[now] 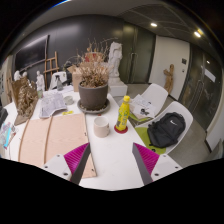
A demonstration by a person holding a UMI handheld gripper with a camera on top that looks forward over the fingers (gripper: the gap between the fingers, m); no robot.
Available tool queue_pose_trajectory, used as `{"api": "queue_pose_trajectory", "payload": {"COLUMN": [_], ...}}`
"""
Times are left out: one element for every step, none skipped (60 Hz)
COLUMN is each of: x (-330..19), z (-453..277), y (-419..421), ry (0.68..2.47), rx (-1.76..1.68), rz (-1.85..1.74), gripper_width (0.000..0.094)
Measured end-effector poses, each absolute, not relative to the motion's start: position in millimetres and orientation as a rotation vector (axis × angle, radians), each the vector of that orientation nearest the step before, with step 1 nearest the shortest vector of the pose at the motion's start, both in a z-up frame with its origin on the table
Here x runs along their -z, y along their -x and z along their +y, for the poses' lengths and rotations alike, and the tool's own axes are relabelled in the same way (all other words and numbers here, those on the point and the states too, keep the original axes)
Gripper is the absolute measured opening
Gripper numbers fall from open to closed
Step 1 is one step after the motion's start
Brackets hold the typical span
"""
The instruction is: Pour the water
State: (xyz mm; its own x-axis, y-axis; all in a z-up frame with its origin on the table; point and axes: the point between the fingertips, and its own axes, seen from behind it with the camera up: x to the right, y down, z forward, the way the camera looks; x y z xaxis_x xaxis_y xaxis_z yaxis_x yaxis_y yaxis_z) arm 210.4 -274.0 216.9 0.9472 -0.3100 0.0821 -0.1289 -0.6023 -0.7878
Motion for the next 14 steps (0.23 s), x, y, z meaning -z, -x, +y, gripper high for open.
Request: {"api": "queue_pose_trajectory", "payload": {"x": [-217.5,-217.7,-217.9,-218.2,-218.7,-219.5,-220.2,-220.4,-221.7,-223.1,-224.9,-226.2,-227.3,-228.0], "z": [-274.3,-274.8,-275.6,-276.7,-277.4,-278.3,-279.2,-279.8,-280.1,-280.1,-280.5,-280.4,-280.6,-280.8], "y": [-208.9,-206.9,-204.8,-203.4,-202.6,-202.0,-201.1,-199.7,-198.3,-197.0,-196.4,-195.9,-195.6,-195.1], "ry": [2.220,2.222,2.224,2.226,2.227,2.228,2.229,2.227,2.227,2.225,2.221,2.218,2.218,2.219], "rx": [0.262,0.255,0.250,0.249,0.252,0.257,0.262,0.264,0.264,0.264,0.266,0.270,0.272,0.273], "rz": [0.309,0.310,0.312,0.311,0.307,0.302,0.298,0.294,0.289,0.285,0.282,0.280,0.279,0.278], "gripper_width": [0.0863,0.0862,0.0862,0.0861,0.0862,0.0860,0.0860,0.0863,0.0861,0.0860,0.0861,0.0860,0.0860,0.0860]}}
